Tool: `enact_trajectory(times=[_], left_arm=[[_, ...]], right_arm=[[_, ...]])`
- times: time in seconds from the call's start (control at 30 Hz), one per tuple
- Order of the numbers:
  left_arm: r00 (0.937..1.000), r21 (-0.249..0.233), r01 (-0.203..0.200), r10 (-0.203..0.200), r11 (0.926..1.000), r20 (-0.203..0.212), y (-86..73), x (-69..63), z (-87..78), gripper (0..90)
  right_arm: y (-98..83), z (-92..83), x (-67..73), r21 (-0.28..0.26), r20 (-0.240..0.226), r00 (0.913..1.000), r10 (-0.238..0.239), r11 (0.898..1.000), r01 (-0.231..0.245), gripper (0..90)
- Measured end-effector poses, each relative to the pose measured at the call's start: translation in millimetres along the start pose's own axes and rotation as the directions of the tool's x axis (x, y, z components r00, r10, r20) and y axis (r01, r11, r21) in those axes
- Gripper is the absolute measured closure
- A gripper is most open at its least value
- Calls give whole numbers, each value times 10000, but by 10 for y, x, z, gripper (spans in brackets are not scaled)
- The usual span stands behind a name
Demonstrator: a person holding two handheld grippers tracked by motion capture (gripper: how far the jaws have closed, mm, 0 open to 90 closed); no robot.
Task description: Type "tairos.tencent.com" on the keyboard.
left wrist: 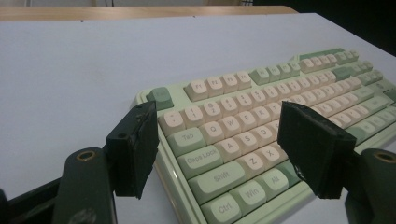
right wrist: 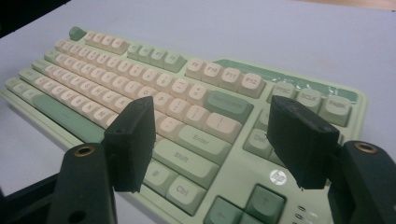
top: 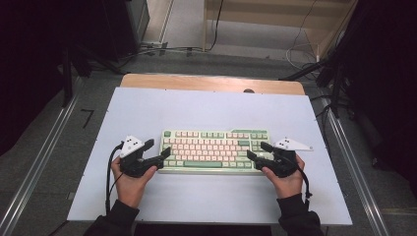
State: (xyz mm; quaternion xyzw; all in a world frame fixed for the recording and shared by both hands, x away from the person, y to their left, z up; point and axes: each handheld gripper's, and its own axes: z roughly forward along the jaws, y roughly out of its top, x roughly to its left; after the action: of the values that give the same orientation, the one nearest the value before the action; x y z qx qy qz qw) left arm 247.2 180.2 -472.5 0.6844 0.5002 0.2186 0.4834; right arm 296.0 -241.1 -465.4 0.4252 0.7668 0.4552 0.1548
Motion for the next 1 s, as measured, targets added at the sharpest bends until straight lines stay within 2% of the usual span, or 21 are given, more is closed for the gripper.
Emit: enact_trajectory(times=[0.33,0.43,0.6,0.73,0.93,1.0], left_arm=[[9995,159,214,-210,9996,-254,-76,100,-95,298],[9992,283,159,-149,9995,-371,-97,118,-88,298],[9983,447,346,-325,9984,-476,-130,156,-87,298],[9967,475,615,-589,9970,-552,-153,195,-114,298],[9951,396,775,-749,9962,-638,-189,207,-172,298],[9951,351,683,-656,9970,-738,-192,198,-203,298]], right_arm=[[-140,-303,-254,-259,669,9966,481,9986,-465,310],[-193,-391,-326,-265,887,9936,700,9973,-679,310],[-273,-519,-426,-354,1234,9876,969,9950,-932,310],[-328,-602,-493,-326,1489,9824,1124,9935,-1087,311],[-386,-696,-564,-339,1779,9762,1241,9922,-1200,312],[-404,-718,-579,-349,1846,9740,1311,9913,-1268,313]])
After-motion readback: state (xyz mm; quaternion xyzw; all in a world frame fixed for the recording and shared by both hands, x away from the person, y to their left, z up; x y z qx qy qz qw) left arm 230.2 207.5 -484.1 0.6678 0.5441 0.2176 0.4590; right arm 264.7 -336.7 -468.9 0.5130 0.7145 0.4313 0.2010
